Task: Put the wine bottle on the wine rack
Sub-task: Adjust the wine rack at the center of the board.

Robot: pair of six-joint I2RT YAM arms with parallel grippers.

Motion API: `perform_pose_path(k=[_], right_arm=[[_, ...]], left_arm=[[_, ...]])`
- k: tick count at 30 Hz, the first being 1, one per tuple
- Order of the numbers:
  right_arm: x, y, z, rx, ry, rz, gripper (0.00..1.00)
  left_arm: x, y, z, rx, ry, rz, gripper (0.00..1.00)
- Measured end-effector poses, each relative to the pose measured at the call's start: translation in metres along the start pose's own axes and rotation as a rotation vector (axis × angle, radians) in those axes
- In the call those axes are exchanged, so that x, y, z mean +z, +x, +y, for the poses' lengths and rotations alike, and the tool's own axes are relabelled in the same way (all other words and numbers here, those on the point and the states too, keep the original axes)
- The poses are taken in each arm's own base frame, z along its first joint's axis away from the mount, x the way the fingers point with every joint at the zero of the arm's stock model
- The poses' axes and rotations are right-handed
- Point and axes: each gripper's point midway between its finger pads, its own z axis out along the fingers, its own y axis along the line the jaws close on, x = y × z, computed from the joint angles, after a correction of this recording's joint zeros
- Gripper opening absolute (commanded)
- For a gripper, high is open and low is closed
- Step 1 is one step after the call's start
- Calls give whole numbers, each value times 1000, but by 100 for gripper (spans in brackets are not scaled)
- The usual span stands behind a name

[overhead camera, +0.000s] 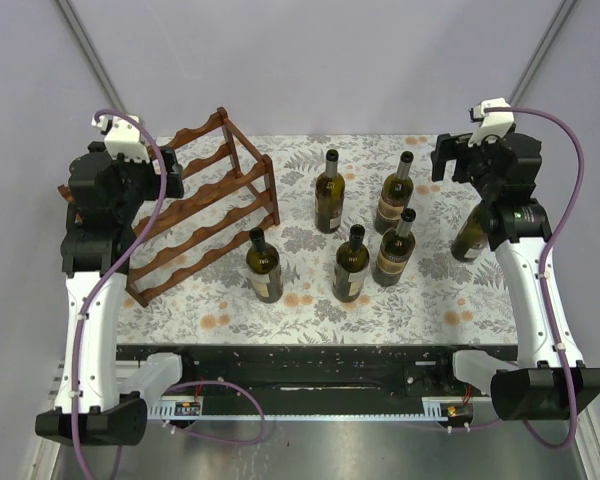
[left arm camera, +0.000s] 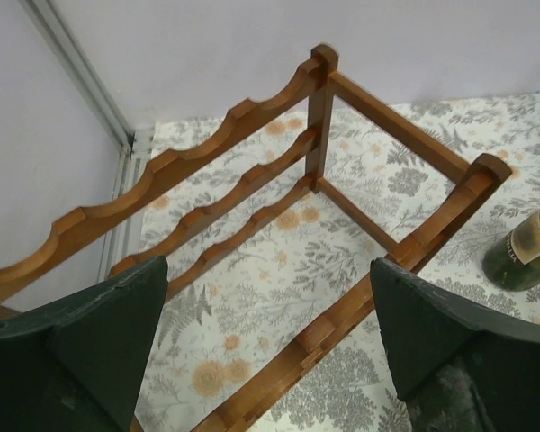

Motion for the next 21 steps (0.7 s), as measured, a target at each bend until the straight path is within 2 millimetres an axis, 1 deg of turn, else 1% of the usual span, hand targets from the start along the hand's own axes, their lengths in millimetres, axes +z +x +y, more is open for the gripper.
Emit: perform_pose_path(k=[3,6,9,13,15,19,21], right_arm=[[0,-4,2,-4,-13,-6,99],[2,-4,3,-9,-25,-6,99],[4,-1,4,-14,-28,4,99],[7,3,5,-16,-39,16,99],[9,5,6,-15,-45,22,99],[14,10,7,-11,-53,36,99],[15,12,8,-10,-56,42,100]], left_arm=[[9,9,5,-15,-26,49,99],[18,21,4,-11,-13,110,99],[30,26,-7,0,66,168,99],[53,33,-23,-15,172,228,99],[69,36,-30,-43,210,263,98],[111,42,-41,-106,244,318,97],[130,46,-52,-133,260,345,97]])
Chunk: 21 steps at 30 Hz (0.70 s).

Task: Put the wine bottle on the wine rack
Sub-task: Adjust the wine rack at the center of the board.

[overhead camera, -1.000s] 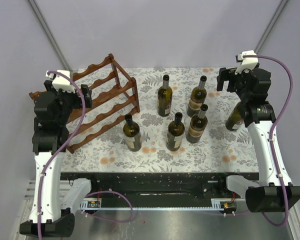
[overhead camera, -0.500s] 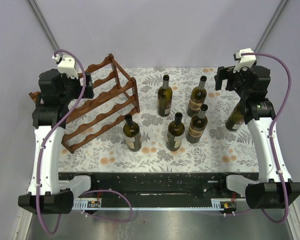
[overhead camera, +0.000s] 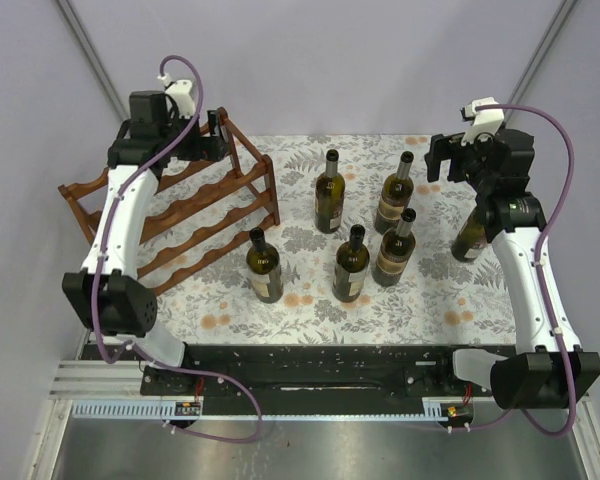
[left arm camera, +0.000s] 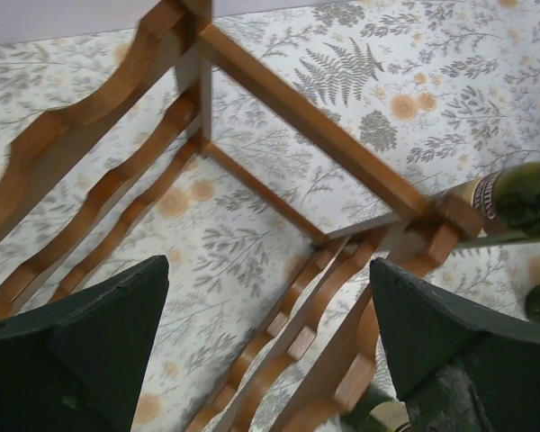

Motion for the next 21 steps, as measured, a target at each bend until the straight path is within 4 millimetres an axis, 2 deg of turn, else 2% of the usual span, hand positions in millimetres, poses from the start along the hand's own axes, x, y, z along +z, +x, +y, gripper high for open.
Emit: perform_pose_path(k=[6,11,15,19,21], right_arm=[[2,3,0,3,-1,8,100],[5,5,0,10,-2,15,99],[5,5,-1,11,2,16,99],[5,5,-1,11,2,17,100],[5,6,-1,11,2,17,100]], left_arm=[[56,-4,-18,-80,47,57,98],[98,-10,-19,-145,45,73,99],[118,-4,-20,-166,27,96,99],[124,0,-29,-162,27,115,98],[126,-1,-37,-162,40,115,94]])
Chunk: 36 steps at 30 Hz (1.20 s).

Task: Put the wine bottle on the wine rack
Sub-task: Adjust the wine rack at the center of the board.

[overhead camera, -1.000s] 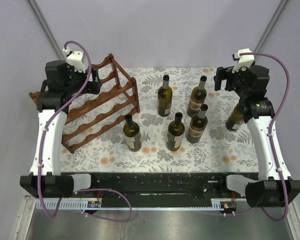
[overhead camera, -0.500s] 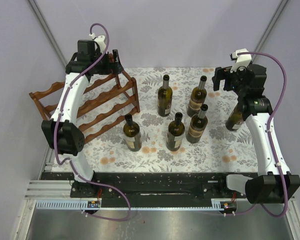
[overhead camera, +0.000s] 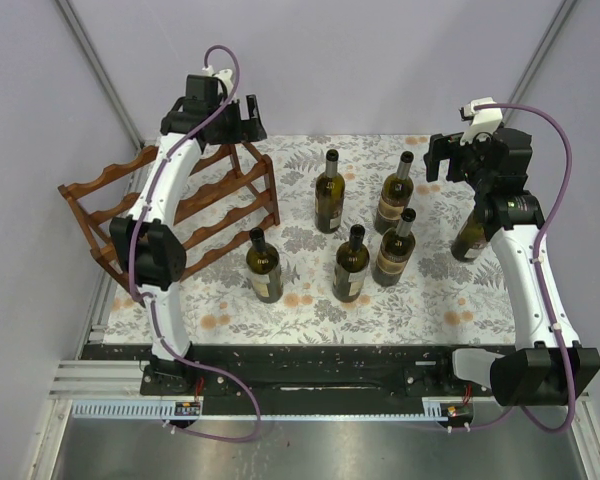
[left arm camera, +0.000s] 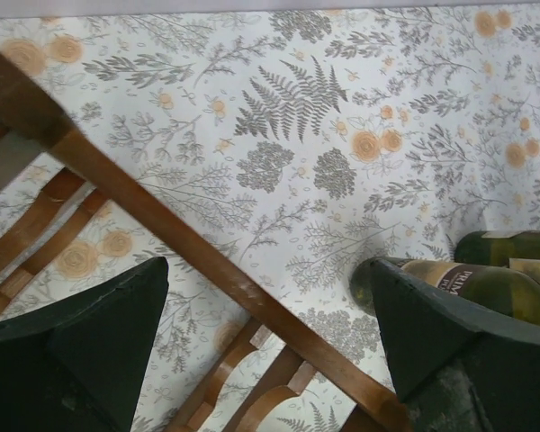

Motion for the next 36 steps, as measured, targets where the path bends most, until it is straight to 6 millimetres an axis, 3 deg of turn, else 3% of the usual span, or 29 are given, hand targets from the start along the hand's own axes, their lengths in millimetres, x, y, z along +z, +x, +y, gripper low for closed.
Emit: perform_pose_path(k=[3,8,12,16,18,22,29,36], right_arm=[[0,0,0,3,0,0,99],[0,1,0,7,0,1,99],[0,1,0,8,0,2,99],[0,2,0,9,0,3,100],[1,4,0,11,1,7,99],[1,8,0,14,7,17,99],[2,11,-2,14,17,23,100],[2,17,-3,16,23,36,100]], left_arm=[[5,1,-8,-2,13,4,89],[13,5,-6,-18,9,19,86],[20,13,-3,-26,4,42,74],[25,14,-1,-28,0,56,43],[28,12,-4,-74,-5,55,37],[31,17,-17,-110,17,85,38],[49,7,-42,35,83,33,43],[53,5,-44,35,75,18,49]])
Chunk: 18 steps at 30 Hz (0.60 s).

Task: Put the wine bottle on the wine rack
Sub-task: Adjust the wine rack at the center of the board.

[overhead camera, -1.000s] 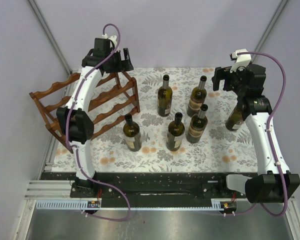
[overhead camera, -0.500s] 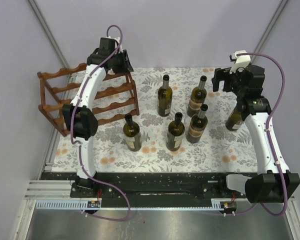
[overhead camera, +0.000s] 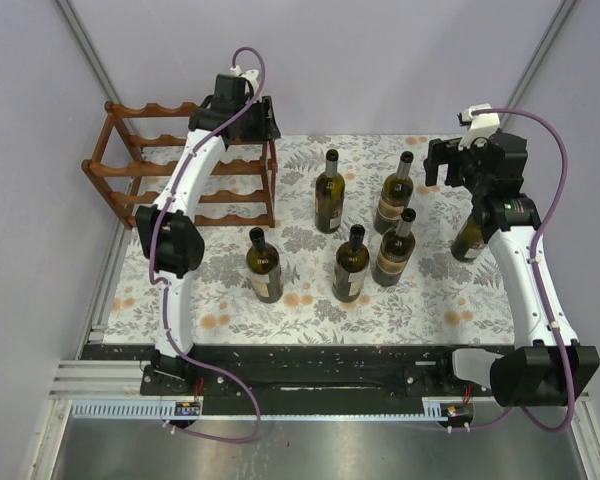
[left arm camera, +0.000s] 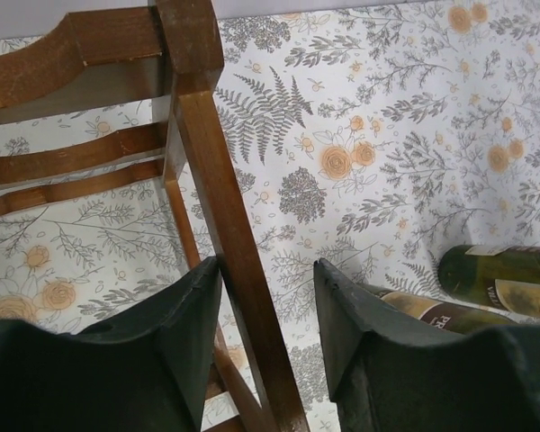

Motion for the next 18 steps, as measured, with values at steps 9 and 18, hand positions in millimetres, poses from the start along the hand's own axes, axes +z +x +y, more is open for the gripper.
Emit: perform_pose_path(k=[9,18], right_arm=[[-1,3,-1,-1,7,2,99],[-4,9,0,-5,7,11,100]], left_arm=[[15,12,4,-79,-81,-4,26],[7,17,7,-129,-208,-30,0]])
